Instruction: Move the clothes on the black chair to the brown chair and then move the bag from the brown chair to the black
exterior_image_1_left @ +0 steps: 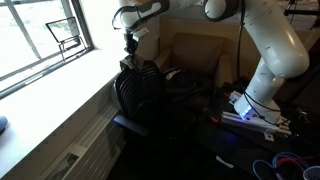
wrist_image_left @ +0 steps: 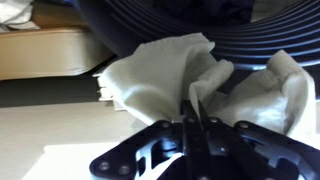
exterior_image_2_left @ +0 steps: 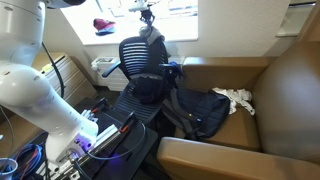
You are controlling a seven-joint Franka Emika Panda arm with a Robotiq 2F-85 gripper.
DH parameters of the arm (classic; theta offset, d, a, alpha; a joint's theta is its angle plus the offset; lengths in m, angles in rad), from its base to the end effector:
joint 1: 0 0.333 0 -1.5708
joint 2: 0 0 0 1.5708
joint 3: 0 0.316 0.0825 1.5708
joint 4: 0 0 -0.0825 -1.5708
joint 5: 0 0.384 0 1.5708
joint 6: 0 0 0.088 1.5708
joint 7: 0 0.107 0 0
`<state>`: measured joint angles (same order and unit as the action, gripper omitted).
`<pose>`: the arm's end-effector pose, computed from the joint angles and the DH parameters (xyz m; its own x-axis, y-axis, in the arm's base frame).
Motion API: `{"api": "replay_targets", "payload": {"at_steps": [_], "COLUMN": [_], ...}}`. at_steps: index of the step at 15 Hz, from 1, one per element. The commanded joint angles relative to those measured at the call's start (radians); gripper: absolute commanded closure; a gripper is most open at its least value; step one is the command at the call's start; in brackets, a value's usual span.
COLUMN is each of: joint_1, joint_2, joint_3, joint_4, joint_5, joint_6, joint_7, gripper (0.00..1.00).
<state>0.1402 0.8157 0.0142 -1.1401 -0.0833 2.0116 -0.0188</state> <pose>0.7595 0.1099 0.3200 0.9779 0.2020 0.0535 0.1983 -0.9778 0.0678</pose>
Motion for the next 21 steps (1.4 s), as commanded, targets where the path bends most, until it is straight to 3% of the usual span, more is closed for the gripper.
{"api": "replay_targets", "payload": {"at_steps": [1,6,8,9,10,13,15,21], "joint_1": [0.007,-0.009,-0.052,-0.071,-0.048,-0.066,-0.07,-0.17], "joint_2": [-0.221,-0.442,-0.518,-0.546,-0.447,-0.514,-0.501,-0.497], "joint_3": [-0.073,-0.137,-0.114,-0.085,-0.112,-0.093,-0.147,-0.299], "joint_4": [-0.225,-0.418,-0.504,-0.551,-0.401,-0.494,-0.504,-0.68], "joint_5": [-0.083,-0.132,-0.067,-0.039,-0.085,-0.06,-0.121,-0.202], "joint_6": [0.111,0.159,0.277,0.342,0.229,0.3,0.288,0.36], "joint_7": [0.121,0.368,0.363,0.27,0.332,0.296,0.438,0.613], "gripper": [0.99,0.99,0.99,0.99,0.97,0.97,0.99,0.99]}}
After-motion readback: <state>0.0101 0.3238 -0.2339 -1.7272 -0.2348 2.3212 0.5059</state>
